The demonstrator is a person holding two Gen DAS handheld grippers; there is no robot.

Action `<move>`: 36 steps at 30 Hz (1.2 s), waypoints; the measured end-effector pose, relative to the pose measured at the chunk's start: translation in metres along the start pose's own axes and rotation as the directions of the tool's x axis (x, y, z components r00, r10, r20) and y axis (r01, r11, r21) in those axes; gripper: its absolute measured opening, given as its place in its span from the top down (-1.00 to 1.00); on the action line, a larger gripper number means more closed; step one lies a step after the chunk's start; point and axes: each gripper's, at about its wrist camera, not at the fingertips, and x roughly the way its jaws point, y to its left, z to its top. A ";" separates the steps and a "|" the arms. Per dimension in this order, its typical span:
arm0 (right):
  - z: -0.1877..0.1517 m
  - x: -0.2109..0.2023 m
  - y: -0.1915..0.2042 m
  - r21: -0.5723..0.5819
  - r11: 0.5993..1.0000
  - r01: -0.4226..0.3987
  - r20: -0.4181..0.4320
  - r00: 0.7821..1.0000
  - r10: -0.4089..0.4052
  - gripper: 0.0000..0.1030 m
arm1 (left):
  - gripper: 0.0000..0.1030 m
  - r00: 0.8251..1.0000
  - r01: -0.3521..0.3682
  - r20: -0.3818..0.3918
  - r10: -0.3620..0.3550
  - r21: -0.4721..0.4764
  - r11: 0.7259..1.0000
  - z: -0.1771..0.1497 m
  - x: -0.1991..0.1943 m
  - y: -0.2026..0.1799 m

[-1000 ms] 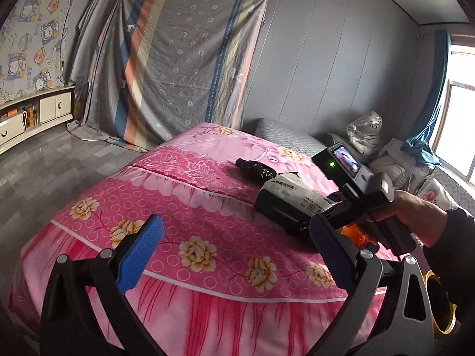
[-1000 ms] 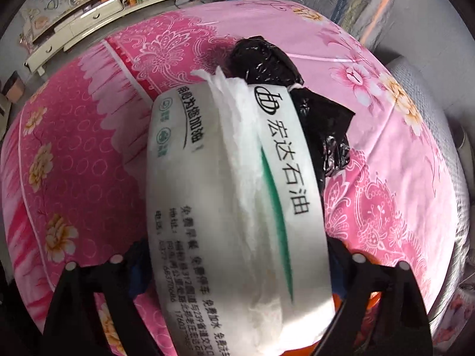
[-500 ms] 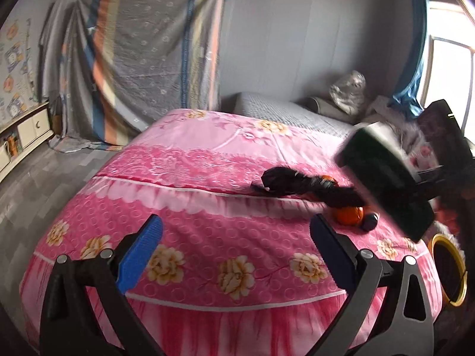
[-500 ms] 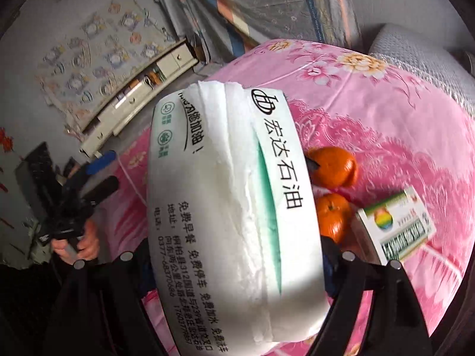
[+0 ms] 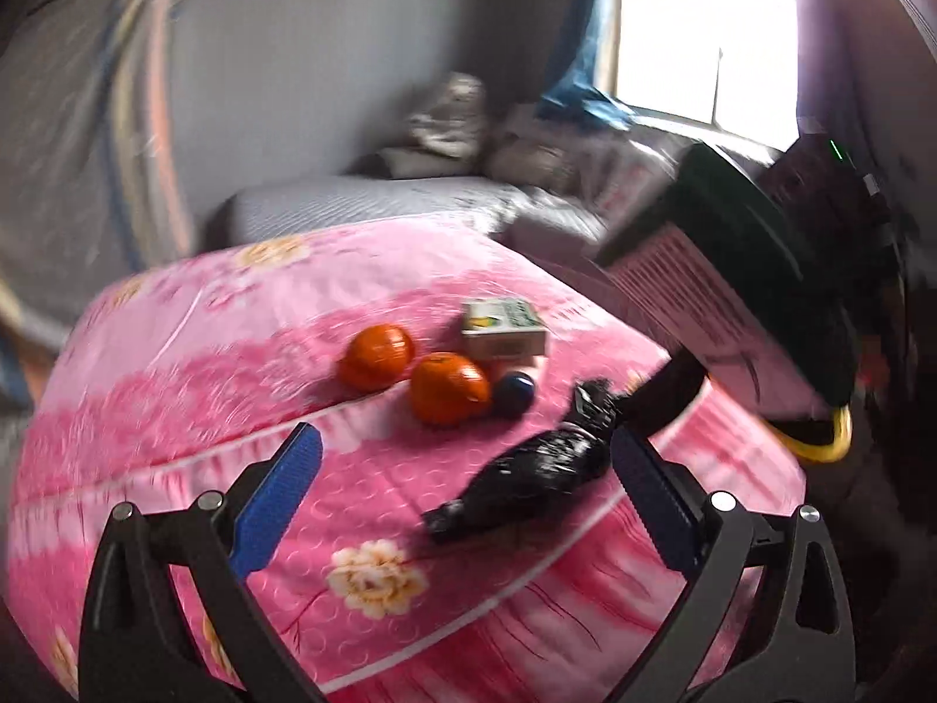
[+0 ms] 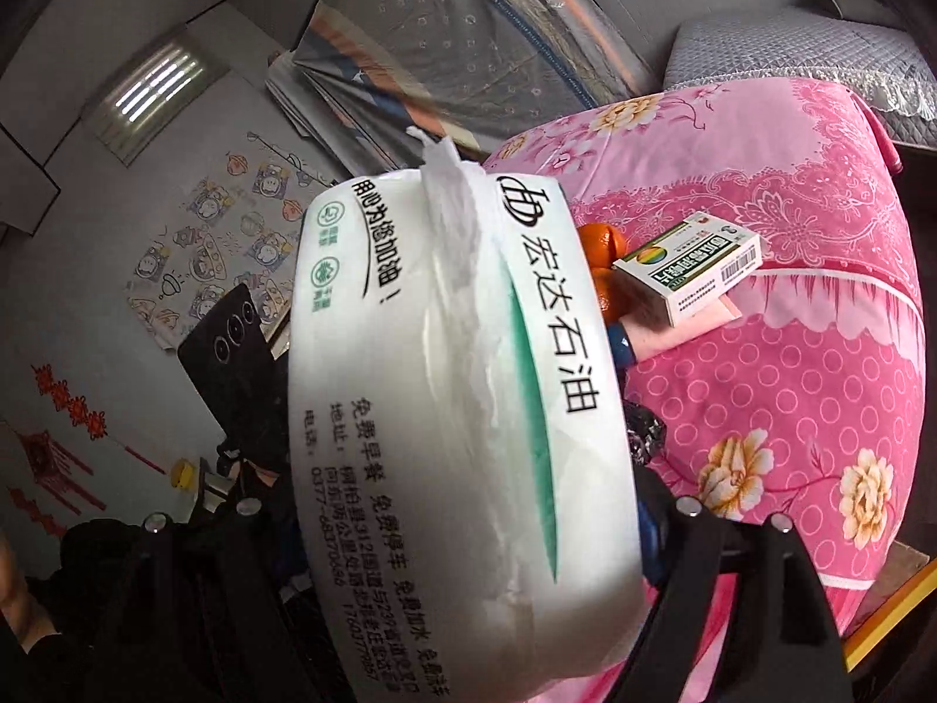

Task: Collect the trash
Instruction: 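Lift the tissue pack with the right gripper while the left grasps the small black bag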

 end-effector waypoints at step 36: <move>-0.045 -0.118 -0.025 0.133 0.986 -0.097 0.329 0.943 0.049 -0.52 | 0.64 0.991 -0.079 0.111 0.077 0.015 0.997 0.038 -0.028 -0.024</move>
